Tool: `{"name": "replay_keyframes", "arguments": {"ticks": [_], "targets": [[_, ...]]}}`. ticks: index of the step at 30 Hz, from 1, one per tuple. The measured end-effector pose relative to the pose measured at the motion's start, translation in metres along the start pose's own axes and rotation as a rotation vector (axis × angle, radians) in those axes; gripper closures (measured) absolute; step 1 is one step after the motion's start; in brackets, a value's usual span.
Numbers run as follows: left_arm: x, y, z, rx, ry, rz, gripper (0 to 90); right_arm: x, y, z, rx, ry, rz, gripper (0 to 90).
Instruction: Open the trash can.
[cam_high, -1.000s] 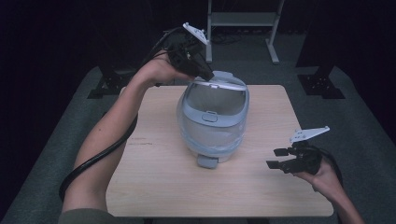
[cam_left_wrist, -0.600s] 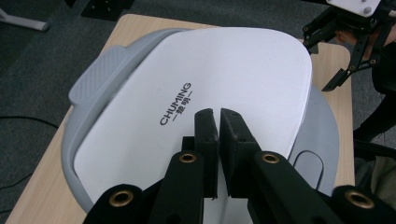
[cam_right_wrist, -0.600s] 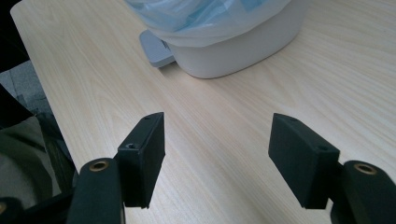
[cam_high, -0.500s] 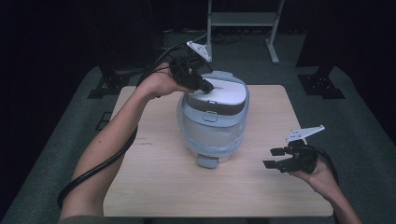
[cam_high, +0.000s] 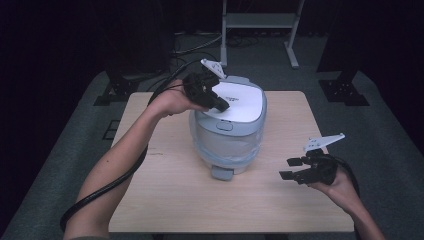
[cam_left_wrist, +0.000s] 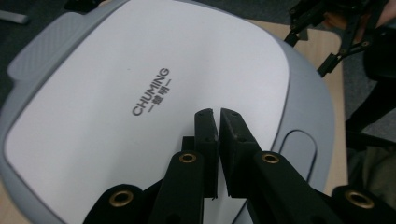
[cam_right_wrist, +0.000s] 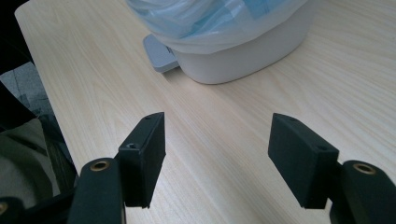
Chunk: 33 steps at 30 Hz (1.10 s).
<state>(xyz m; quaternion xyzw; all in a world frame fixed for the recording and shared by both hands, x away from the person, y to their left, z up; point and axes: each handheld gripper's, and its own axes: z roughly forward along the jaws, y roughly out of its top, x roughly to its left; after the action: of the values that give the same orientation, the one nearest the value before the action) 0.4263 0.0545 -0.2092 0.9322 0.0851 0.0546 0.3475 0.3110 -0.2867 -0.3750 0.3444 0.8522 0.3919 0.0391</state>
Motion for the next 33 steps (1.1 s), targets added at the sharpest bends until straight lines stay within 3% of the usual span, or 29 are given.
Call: {"name": "replay_keyframes", "arguments": {"ticks": [4,10,15,23,25,26,28,29,31,32,33], "targets": [[-0.005,0.000,0.002,-0.010,0.004,0.018,85.9,0.000,0.001,0.001,0.002,0.001,-0.001,35.3],[-0.016,-0.001,0.005,-0.026,0.065,0.051,89.3,0.001,0.001,0.003,0.002,0.006,-0.003,35.4],[-0.015,-0.004,0.005,-0.048,0.063,0.027,90.0,0.001,0.000,0.005,0.007,0.007,-0.002,35.4],[-0.015,-0.004,0.008,-0.034,0.068,0.044,90.0,0.000,-0.001,0.004,0.012,0.007,0.001,35.6],[-0.016,-0.002,0.007,-0.023,0.079,0.047,86.9,-0.001,-0.001,0.003,0.006,0.008,0.003,35.6],[-0.016,-0.001,0.007,-0.016,0.071,0.044,79.6,-0.001,0.000,0.002,0.006,0.005,0.004,35.6],[-0.017,0.000,0.004,0.001,0.080,0.052,74.4,-0.002,0.001,0.002,0.004,0.004,0.003,35.6],[-0.017,-0.002,0.000,-0.024,0.068,0.044,68.6,-0.002,0.003,0.001,-0.001,0.002,-0.002,35.6],[-0.017,-0.003,-0.002,-0.033,0.075,0.042,66.9,-0.002,0.003,0.001,-0.005,0.004,0.001,35.6],[-0.018,-0.006,-0.006,-0.036,0.078,0.024,58.8,-0.002,0.005,0.000,-0.003,0.003,-0.001,35.6],[-0.018,-0.006,-0.006,-0.036,0.078,0.024,57.0,-0.002,0.005,0.000,-0.003,0.003,-0.001,35.6]]}}
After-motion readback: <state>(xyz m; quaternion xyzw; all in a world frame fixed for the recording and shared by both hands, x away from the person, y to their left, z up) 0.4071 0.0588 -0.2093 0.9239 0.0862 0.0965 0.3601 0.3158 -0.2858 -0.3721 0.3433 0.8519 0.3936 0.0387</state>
